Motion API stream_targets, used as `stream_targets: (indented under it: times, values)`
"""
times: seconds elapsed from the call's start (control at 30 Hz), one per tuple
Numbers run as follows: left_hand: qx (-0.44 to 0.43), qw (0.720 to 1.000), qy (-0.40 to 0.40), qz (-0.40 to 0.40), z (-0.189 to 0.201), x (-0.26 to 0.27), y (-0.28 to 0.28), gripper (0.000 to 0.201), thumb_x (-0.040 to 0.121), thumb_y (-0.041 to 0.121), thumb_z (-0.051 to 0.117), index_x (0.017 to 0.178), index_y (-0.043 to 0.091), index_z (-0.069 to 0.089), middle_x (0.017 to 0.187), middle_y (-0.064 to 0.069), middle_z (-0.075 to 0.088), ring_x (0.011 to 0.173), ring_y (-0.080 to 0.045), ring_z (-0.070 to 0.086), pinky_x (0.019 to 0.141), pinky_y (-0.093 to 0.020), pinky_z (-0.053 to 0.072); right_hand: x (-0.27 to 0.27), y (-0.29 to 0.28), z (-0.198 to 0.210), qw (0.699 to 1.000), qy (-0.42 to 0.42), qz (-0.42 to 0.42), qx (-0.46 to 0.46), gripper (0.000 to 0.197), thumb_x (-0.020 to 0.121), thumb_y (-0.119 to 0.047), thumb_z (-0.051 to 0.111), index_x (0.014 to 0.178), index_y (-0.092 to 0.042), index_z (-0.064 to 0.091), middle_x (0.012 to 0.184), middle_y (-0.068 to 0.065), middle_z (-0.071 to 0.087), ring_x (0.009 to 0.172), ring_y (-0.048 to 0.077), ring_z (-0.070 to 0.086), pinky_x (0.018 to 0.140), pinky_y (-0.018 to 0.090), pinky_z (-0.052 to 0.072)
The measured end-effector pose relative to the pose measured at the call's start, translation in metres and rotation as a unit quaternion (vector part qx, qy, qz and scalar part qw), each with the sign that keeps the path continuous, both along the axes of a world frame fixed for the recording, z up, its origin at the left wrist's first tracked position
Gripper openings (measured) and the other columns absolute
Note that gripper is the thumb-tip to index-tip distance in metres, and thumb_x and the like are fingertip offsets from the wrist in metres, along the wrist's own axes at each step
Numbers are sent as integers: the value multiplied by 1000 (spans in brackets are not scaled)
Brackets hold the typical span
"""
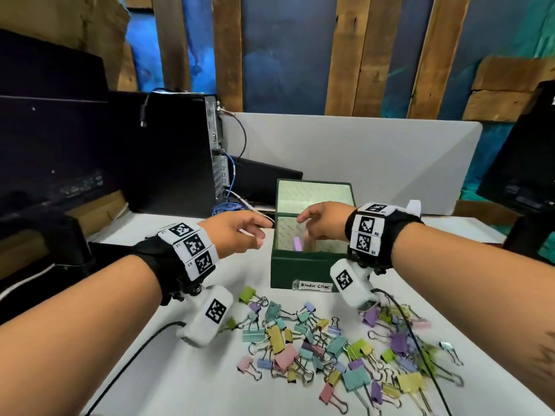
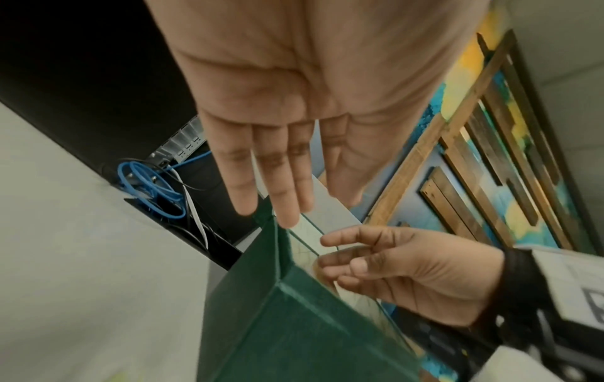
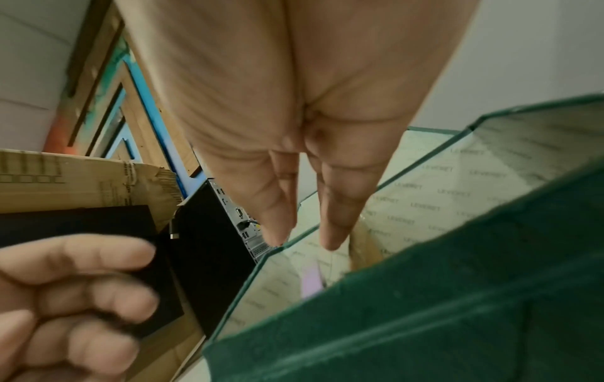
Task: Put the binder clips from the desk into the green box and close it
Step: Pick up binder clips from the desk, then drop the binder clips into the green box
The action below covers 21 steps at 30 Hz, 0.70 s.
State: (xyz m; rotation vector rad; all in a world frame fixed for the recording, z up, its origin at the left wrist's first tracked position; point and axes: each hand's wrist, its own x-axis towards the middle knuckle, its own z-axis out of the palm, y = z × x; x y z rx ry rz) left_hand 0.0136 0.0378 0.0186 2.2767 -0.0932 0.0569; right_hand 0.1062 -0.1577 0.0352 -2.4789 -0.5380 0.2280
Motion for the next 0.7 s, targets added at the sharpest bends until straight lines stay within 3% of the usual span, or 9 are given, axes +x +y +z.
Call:
stream_targets:
  times: [0.1,0.17,0.23,0.3,0.37,0.43,0.5,0.6,0.7]
  values:
    - [75,996,21,-48,-2,-13,-6,30,83,14,66,91,42,59,86,12,65,75,-7,59,76,-19,47,-14,-14,7,998,-54,31,-23,30,83,-11,67,110,-22,64,119,2,62,111,19,58,99,31,45]
    - [143,984,60,-87,-6,-21,-15,29,81,20,69,99,40,60,86,15,63,74,-4,59,74,-16,46,-30,-24,12,994,-86,63,-28,25,85,-13,64,108,-23,63,115,-2,62,102,14,59,89,23,44]
    - [210,965,105,-120,-10,-25,-26,37,79,25,71,112,35,60,91,17,59,84,-8,63,80,-21,47,-51,-31,16,987,-95,107,-68,21,86,-16,63,104,-28,62,110,-7,62,90,8,58,78,18,45]
    - [276,943,122,-141,-14,-26,-36,43,78,29,71,119,35,57,98,18,54,97,-11,63,83,-22,47,-70,-36,14,964,-80,174,-182,23,88,-22,61,109,-31,61,111,-9,62,91,7,57,80,19,45]
    - [330,925,114,-146,-18,-25,-43,45,79,31,70,121,37,56,102,18,51,97,-8,60,76,-18,44,-84,-40,6,917,-45,243,-312,30,89,-26,60,118,-33,58,119,-9,59,98,7,54,79,19,43]
    - [348,918,120,-151,-22,-24,-46,41,80,32,68,119,39,57,104,16,53,91,-6,57,72,-16,42,-93,-44,-4,884,-10,288,-367,34,87,-29,63,120,-38,58,125,-10,55,103,8,55,73,17,41]
    - [353,914,128,-157,-27,-24,-47,36,82,32,66,117,40,59,106,14,57,88,-6,55,76,-19,43,-98,-47,-12,880,19,309,-360,38,85,-29,65,120,-40,58,128,-11,54,107,11,57,76,21,45]
    - [374,905,125,-160,-33,-24,-50,30,84,30,64,113,39,61,99,13,55,88,-7,53,71,-18,41,-100,-48,-23,874,26,319,-366,37,84,-30,66,120,-37,59,125,-7,55,108,14,56,67,15,37]
    - [379,906,120,-148,-37,-23,-51,25,85,26,63,108,36,62,95,14,54,86,-7,52,71,-18,41,-101,-45,-35,874,19,309,-374,31,84,-33,65,115,-33,60,120,-3,56,106,17,55,71,22,40]
